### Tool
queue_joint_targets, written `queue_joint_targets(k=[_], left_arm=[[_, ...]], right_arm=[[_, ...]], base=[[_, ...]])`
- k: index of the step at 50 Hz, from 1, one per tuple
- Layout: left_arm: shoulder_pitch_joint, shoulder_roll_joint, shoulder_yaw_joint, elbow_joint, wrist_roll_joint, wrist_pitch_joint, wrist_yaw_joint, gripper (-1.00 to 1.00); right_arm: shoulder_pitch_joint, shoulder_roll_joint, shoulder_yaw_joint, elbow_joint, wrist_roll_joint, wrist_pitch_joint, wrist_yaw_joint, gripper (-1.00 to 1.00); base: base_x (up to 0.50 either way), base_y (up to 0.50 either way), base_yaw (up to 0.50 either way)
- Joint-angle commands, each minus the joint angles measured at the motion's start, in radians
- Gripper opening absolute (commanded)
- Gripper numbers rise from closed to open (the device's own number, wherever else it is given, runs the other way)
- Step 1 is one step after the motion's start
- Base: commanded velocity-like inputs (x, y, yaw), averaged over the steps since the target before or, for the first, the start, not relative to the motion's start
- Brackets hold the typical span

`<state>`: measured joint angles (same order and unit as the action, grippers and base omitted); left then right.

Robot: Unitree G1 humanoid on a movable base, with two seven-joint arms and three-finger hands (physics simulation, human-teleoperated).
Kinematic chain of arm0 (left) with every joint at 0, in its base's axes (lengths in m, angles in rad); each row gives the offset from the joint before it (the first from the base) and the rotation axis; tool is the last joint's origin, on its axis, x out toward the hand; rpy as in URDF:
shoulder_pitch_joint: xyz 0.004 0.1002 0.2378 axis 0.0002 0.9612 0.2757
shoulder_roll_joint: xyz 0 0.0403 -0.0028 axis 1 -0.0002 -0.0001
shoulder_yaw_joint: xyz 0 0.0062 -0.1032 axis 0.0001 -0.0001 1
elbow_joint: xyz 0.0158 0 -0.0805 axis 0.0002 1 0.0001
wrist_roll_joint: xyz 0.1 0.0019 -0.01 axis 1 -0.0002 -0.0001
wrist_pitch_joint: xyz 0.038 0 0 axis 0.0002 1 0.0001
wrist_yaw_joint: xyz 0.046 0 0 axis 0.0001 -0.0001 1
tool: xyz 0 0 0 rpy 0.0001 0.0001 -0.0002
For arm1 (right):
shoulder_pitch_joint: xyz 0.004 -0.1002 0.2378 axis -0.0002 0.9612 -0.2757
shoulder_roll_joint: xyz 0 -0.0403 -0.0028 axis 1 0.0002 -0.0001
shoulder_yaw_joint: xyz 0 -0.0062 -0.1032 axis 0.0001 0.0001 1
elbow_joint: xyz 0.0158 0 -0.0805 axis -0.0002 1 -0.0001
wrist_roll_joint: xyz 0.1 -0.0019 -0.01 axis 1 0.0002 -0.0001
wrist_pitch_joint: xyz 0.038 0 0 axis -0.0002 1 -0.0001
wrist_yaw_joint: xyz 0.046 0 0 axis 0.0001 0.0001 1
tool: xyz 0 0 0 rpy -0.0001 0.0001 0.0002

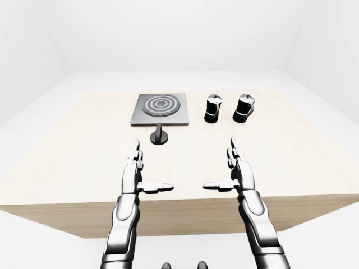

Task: Turn off the stove.

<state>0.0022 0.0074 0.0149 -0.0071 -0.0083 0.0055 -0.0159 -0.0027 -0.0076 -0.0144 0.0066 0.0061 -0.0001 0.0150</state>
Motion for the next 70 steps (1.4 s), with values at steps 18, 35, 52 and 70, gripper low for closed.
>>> queue_joint_targets(k=[18, 35, 52, 70], left_arm=[[0.006, 0.012, 0.024, -0.015, -0.013, 0.010, -0.028, 1.00], [0.001, 0.011, 0.023, 0.001, -0.013, -0.002, -0.027, 1.00], [0.003, 0.011, 0.023, -0.006, -0.013, -0.002, -0.027, 1.00], [-0.149, 0.073, 0.246, -0.109, -0.237, 0.082, 0.354, 1.00]], right_arm=[[-0.011, -0.014, -0.019, 0.027, 0.000, 0.003, 0.031, 1.00], [-0.009, -0.012, -0.020, 0.027, 0.003, -0.004, 0.034, 1.00], [-0.014, -0.013, -0.023, 0.041, 0.007, -0.008, 0.031, 1.00], [-0.016, -0.013, -0.024, 0.040, 0.011, -0.006, 0.030, 1.00]], base=[[0.00, 0.06, 0.00], [0.00, 0.40, 0.00], [0.00, 0.35, 0.00], [0.00, 0.11, 0.00]])
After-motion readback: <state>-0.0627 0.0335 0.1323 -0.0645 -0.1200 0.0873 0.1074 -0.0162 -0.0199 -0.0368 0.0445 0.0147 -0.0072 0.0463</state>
